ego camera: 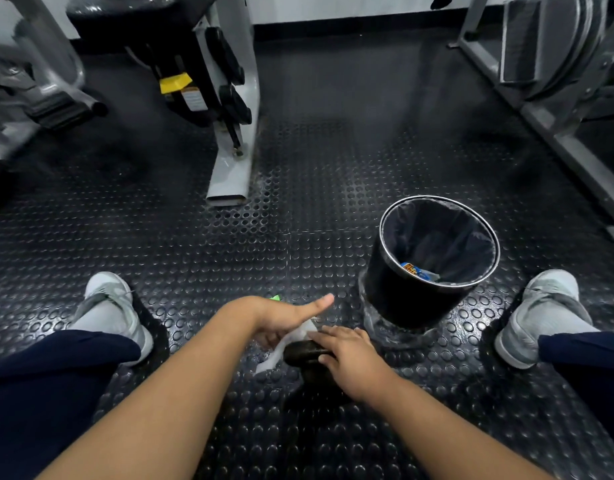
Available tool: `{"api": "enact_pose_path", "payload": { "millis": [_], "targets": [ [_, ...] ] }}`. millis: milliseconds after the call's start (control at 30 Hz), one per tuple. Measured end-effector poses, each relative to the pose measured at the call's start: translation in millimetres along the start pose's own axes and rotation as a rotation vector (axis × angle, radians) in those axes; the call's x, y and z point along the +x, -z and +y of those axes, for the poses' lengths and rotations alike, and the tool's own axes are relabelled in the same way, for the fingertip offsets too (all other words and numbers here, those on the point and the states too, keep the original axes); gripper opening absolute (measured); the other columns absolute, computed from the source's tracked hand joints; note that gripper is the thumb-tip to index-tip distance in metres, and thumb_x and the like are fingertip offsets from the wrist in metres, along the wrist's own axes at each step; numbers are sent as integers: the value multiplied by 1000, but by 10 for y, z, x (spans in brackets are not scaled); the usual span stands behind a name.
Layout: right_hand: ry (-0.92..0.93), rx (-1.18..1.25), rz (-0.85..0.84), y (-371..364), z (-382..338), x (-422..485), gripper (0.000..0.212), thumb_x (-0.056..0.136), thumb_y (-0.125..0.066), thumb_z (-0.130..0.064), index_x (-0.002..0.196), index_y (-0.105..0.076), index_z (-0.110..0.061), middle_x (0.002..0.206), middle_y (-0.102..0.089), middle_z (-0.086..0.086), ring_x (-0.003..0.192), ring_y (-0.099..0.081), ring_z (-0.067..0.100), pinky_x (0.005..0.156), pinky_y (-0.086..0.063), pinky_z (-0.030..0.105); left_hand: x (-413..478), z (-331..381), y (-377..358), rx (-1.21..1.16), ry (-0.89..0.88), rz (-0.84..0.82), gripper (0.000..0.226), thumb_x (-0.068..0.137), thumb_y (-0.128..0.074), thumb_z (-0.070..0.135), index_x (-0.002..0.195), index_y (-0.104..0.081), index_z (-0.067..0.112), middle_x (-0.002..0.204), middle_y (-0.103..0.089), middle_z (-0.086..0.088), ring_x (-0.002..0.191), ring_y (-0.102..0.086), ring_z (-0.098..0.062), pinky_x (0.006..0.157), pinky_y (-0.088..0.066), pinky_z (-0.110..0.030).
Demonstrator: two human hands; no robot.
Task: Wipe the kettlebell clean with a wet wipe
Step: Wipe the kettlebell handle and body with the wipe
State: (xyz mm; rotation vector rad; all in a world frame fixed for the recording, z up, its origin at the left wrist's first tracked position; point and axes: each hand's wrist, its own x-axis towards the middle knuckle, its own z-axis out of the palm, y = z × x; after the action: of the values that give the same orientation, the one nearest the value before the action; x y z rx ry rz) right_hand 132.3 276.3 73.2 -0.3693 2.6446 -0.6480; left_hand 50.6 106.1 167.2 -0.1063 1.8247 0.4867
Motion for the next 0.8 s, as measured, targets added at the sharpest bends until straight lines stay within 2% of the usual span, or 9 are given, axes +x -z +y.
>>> {"api": "enact_pose_path", "payload": {
  "millis": [67, 200, 300, 400, 500, 567, 600, 667, 800],
  "targets": [
    [2, 2, 10, -3, -10, -6, 52, 102, -50, -30, 152, -36, -40, 161, -34, -6, 150, -23, 16, 122, -6, 42, 20, 7, -33, 21, -5, 9, 121, 68, -14, 103, 153, -47, 22, 153, -49, -19, 141, -47, -34, 119, -34, -43],
    [14, 32, 20, -50, 13, 4, 50, 100, -52, -30, 148, -42, -40, 157, -41, -7, 147, -29, 17, 123, -11, 44, 311, -33, -207, -9, -49, -15, 127, 47, -20, 113, 145, -54, 40, 157, -46, -8, 145, -40, -32, 121, -24, -56],
    [21, 28, 13, -40, 17, 8, 41, 100, -51, -30, 140, -52, -36, 152, -45, -5, 143, -34, 17, 123, -12, 44, 629, -106, -302, -53, -108, 22, 119, 48, -19, 114, 136, -61, 46, 151, -53, -4, 135, -49, -28, 117, -33, -52],
    [20, 18, 15, -24, 3, 7, 42, 100, -52, -29, 142, -50, -35, 150, -46, -5, 142, -34, 19, 122, -12, 44, 614, -107, -352, -116, -131, 65, 109, 59, -15, 109, 120, -70, 38, 141, -61, -6, 122, -56, -23, 112, -39, -45],
    [26, 19, 19, -30, 12, 11, 44, 100, -52, -30, 143, -48, -37, 149, -46, -6, 142, -35, 18, 122, -12, 44, 521, -113, -354, -127, -125, 39, 80, 76, -13, 98, 97, -70, 46, 132, -62, -2, 125, -53, -23, 106, -36, -39],
    [23, 22, 17, -23, 6, 5, 44, 100, -52, -30, 143, -48, -37, 149, -46, -6, 141, -35, 17, 122, -12, 42, 454, -101, -313, -82, -107, 25, 76, 70, -15, 102, 88, -69, 51, 132, -63, -3, 127, -54, -24, 110, -35, -39],
    [23, 28, 13, -21, 8, 6, 45, 100, -52, -30, 144, -48, -37, 150, -45, -7, 142, -34, 17, 122, -12, 42, 425, -92, -295, -58, -83, 20, 84, 62, -16, 107, 91, -71, 50, 137, -62, -5, 131, -53, -27, 115, -34, -44],
    [23, 44, 10, -32, 22, 13, 48, 100, -52, -30, 147, -45, -38, 153, -43, -8, 144, -32, 16, 122, -10, 43, 387, -59, -240, -30, -38, -4, 111, 50, -18, 112, 118, -72, 43, 151, -53, -9, 140, -46, -33, 119, -29, -55],
    [20, 51, 5, -57, 45, 31, 52, 100, -52, -31, 150, -41, -38, 159, -37, -10, 149, -25, 16, 123, -9, 44, 149, 132, -163, 42, 40, -88, 130, 46, -16, 113, 155, -37, 45, 167, -28, -12, 148, -33, -42, 120, -26, -59]
  ]
}}
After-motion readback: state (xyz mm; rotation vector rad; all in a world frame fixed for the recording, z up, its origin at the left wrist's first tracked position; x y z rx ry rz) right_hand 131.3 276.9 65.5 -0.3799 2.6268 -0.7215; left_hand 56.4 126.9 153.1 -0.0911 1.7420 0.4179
